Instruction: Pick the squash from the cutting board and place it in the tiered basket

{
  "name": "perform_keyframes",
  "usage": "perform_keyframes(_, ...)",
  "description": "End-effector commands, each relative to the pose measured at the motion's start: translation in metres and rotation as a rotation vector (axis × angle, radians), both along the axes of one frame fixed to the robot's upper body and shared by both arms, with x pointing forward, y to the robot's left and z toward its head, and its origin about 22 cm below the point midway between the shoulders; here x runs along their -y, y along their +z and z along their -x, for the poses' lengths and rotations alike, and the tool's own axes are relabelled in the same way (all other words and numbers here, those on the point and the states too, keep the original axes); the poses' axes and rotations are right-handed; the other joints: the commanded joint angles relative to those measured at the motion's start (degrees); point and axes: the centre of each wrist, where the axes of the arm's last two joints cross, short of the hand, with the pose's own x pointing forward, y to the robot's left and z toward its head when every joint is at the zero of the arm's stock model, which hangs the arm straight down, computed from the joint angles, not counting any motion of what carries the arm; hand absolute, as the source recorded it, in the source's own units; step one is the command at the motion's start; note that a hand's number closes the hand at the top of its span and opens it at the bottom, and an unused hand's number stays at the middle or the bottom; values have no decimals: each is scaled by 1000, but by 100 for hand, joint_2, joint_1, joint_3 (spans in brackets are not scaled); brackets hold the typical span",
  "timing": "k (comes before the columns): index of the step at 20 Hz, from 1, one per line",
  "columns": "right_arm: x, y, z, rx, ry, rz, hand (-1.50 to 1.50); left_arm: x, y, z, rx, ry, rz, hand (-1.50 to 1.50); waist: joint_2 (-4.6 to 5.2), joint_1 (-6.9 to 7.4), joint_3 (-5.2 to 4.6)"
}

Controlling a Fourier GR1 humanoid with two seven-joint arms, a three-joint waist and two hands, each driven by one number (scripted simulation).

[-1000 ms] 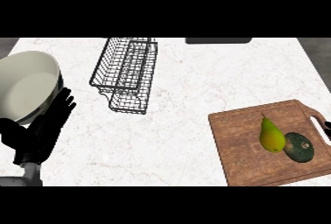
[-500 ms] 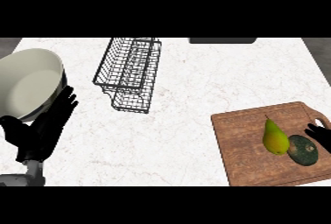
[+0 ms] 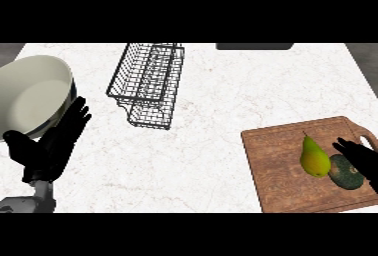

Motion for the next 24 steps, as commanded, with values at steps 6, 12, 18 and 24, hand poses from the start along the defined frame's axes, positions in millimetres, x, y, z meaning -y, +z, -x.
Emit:
perform_keyframes(6,21,-9,-1,86,3,38,-150,-3,6,-11,-16,1,-3,0,-5,-37,-2)
perform_keyframes(12,16,-23,-29,-102,4,75,150,8,-2,2,0,-2,5,0,-1,22,-2)
perform_keyframes(18,41,-27,-24,-70,89,169,150,13,4,-2,-3,15,-15,0,-3,-6,0)
perform_keyframes(24,13,-56,-18,32,139,218,150,-8,-7,1,-9,10,1,0,-1,-12,-1)
